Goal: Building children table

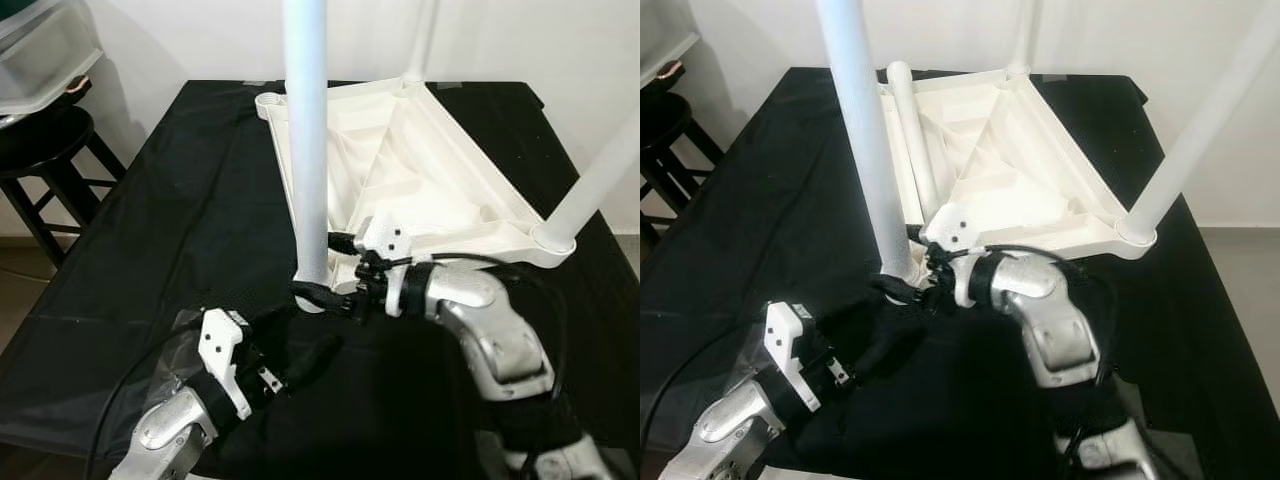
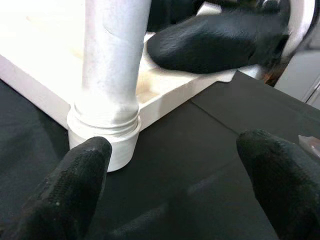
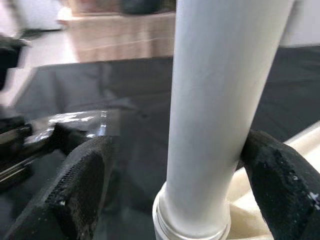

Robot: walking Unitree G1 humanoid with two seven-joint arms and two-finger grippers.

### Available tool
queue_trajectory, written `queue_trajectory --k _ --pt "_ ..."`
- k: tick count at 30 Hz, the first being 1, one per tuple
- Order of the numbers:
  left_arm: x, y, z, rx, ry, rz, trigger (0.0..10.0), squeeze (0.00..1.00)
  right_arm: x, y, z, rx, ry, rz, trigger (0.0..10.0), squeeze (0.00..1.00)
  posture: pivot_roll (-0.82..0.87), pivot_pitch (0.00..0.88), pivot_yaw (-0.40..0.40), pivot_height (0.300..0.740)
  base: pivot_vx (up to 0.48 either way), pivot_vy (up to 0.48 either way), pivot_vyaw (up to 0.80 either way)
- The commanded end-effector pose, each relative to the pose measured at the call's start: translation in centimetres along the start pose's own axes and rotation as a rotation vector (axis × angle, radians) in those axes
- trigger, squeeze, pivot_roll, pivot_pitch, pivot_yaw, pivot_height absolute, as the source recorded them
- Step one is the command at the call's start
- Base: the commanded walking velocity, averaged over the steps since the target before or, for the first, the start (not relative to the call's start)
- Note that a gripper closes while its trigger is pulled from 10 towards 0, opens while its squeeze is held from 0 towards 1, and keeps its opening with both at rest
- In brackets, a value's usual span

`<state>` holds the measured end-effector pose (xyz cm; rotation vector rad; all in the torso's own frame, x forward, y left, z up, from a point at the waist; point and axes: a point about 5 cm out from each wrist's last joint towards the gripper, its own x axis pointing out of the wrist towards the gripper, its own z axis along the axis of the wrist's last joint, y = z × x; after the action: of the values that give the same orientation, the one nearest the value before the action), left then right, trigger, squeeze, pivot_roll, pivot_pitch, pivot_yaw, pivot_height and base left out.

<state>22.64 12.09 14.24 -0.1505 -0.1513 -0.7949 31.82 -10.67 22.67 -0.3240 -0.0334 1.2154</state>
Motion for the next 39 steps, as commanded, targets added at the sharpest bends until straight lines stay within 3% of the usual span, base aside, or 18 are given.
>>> queue_trajectory --k 1,8,16,17,18,19,23,32,33,36,37,38,39 --pt "-0.3 -0.1 -0.6 -0.008 0.023 0.006 10.0 0.00 -0.1 -1.1 0.5 -0.004 -0.030 0.104 10.0 0.00 0.01 0.182 0.014 0.740 0.000 0.000 0.00" --pt "-0.4 -0.2 -0.7 -0.006 0.027 0.008 10.0 0.00 -0.7 -3.8 1.2 0.026 -0.041 0.172 10.0 0.00 0.03 0.171 0.015 0.740 0.000 0.000 0.00" --pt "-0.5 -0.3 -0.7 -0.002 0.031 0.012 10.0 0.00 -0.9 -4.3 0.8 0.078 -0.024 0.290 10.0 0.00 0.04 0.168 0.019 0.740 0.000 0.000 0.00" --pt "-0.5 -0.3 -0.7 -0.002 0.033 0.011 10.0 0.00 -1.0 -4.4 0.7 0.103 -0.023 0.330 0.9 0.00 0.04 0.166 0.021 0.740 0.000 0.000 0.00" --pt "-0.5 -0.3 -0.7 -0.002 0.033 0.011 10.0 0.00 -1.0 -4.4 0.7 0.103 -0.023 0.330 0.9 0.00 0.04 0.166 0.021 0.740 0.000 0.000 0.00" --pt "-0.6 -0.3 -0.7 -0.002 0.034 0.010 10.0 0.00 -1.1 -4.5 0.6 0.120 -0.021 0.357 0.0 0.00 0.04 0.166 0.020 0.740 0.000 0.000 0.00" --pt "-0.6 -0.3 -0.7 -0.003 0.036 0.010 10.0 0.00 -1.3 -4.8 0.4 0.132 -0.023 0.376 0.0 0.00 0.04 0.166 0.020 0.740 0.000 0.000 0.00" --pt "-0.5 -0.3 -0.6 -0.003 0.034 0.009 10.0 0.00 -2.5 -4.6 -1.3 0.102 0.000 0.236 0.0 0.00 0.04 0.178 0.033 0.740 0.000 0.000 0.00" --pt "-0.5 -0.3 -0.6 -0.003 0.034 0.009 10.0 0.00 -2.9 -4.2 -2.5 0.103 0.036 0.130 0.0 0.00 0.04 0.184 0.028 0.740 0.000 0.000 0.00" --pt "-0.5 -0.3 -0.6 -0.003 0.034 0.009 10.0 0.00 -3.2 -4.0 -3.3 0.103 0.061 0.058 0.0 0.00 0.04 0.184 0.028 0.740 0.000 0.000 0.00" --pt "-0.6 -0.3 -0.6 -0.002 0.034 0.009 10.0 0.00 -3.4 -3.0 -4.6 0.115 0.104 -0.021 0.0 0.00 0.03 0.187 0.024 0.740 0.000 0.000 0.00" --pt "-0.7 -0.2 -0.5 0.000 0.035 0.010 10.0 0.00 -2.8 -1.5 -6.5 0.201 0.154 -0.262 0.0 0.00 0.03 0.191 0.017 0.740 0.000 0.000 0.00" --pt "-0.7 -0.2 -0.5 0.000 0.035 0.010 10.0 0.00 -2.8 -1.5 -6.5 0.201 0.154 -0.262 0.0 0.00 0.03 0.191 0.017 0.740 0.000 0.000 0.00"
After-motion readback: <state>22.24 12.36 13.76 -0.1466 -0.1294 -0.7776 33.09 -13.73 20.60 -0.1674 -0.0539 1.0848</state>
